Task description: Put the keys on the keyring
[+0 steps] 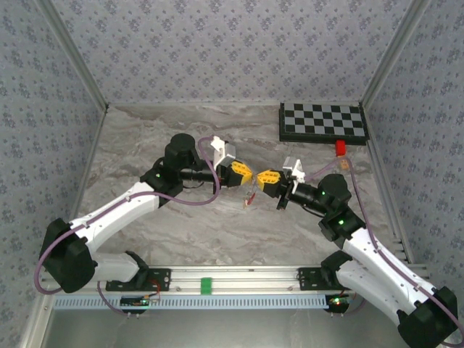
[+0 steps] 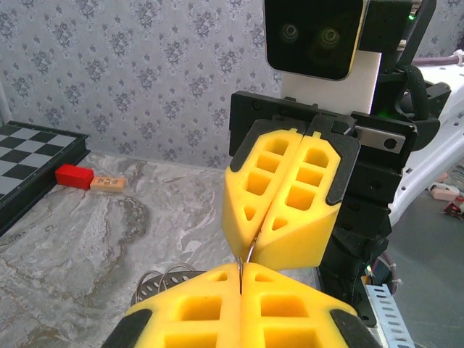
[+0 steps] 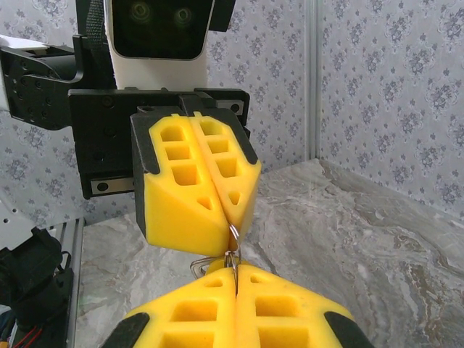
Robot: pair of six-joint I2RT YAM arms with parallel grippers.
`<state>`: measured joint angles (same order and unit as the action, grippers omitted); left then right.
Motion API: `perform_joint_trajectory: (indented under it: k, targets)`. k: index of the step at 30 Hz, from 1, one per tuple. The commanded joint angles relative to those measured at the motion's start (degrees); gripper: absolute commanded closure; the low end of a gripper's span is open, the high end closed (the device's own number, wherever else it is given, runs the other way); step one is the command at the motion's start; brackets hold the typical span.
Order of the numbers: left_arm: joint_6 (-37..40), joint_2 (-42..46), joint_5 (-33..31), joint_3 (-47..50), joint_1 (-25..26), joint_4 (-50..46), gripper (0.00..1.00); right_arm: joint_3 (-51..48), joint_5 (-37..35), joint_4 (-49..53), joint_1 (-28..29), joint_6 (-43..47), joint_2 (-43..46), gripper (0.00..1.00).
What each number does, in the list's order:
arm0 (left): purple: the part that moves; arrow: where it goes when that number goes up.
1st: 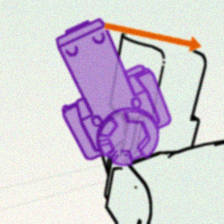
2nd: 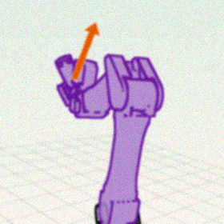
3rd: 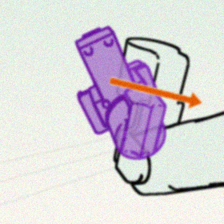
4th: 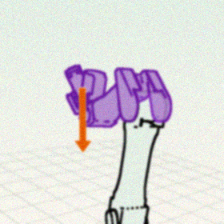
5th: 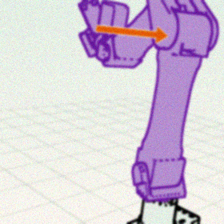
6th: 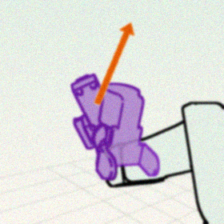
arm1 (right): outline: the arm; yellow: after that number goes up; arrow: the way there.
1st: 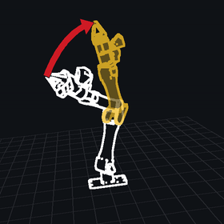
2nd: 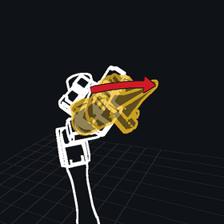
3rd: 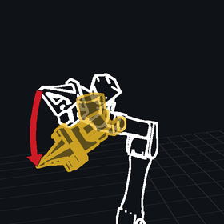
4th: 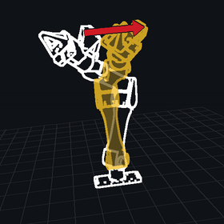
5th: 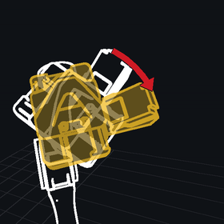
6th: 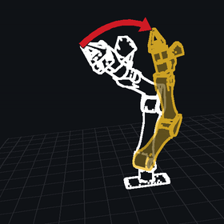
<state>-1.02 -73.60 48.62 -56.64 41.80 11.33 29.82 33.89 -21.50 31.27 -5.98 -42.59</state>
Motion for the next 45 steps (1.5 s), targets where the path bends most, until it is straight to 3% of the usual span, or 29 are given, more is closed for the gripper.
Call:
perform_joint_trajectory:
  k: [1,8,45]
  targets:
    - [0.95,1.51,0.88,-1.37,0.82,0.90,1.00,0.40,-1.54,-1.09,0.10,-0.79,0.36,1.00]
    - [-0.87,3.16,-1.43,0.78,-0.06,4.90,1.00,-0.07,-2.25,-1.35,0.11,-0.75,1.21,1.00]
    - [-0.03,2.23,2.36,0.66,-0.12,5.06,1.00,-0.95,1.44,-5.94,-0.77,-3.87,1.37,1.00]
